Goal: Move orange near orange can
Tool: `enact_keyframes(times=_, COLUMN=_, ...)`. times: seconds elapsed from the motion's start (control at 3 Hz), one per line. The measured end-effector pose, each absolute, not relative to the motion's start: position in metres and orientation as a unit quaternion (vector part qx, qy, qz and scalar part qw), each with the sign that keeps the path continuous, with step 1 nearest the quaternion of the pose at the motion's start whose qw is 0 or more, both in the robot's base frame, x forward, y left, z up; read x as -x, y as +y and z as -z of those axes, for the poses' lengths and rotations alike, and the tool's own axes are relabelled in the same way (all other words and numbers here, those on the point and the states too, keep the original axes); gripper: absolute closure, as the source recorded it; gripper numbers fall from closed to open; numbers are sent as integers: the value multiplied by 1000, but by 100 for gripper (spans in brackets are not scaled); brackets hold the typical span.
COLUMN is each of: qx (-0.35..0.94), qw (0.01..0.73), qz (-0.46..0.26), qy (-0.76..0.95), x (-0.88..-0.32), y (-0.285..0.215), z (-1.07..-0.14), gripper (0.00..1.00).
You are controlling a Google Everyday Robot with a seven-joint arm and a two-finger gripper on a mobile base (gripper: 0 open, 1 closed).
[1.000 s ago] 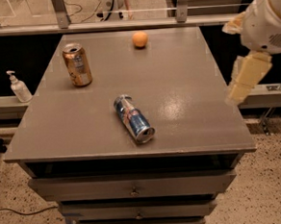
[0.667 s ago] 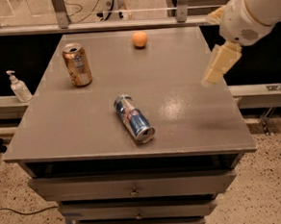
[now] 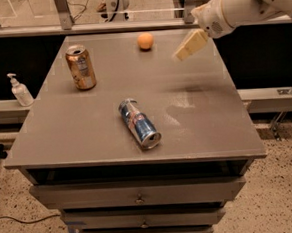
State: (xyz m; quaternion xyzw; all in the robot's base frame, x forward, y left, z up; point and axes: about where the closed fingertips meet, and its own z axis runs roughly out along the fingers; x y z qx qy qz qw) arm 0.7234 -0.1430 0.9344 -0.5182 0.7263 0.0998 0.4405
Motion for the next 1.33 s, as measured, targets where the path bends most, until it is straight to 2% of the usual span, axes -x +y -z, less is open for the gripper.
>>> enact_keyframes(times=0.33, qx=453, qw=460, qz=-183, qy=741, x=-769, y=-116, z=-915, gripper=0)
enact_keyframes(times=0.67, qx=454, qw=460, qz=-183, qy=741, x=-769, y=-116, z=-915, gripper=0)
enact_keyframes(times=1.33, qx=432, qw=544, qz=-170, qy=699, x=-817, y=-101, z=-913, gripper=0)
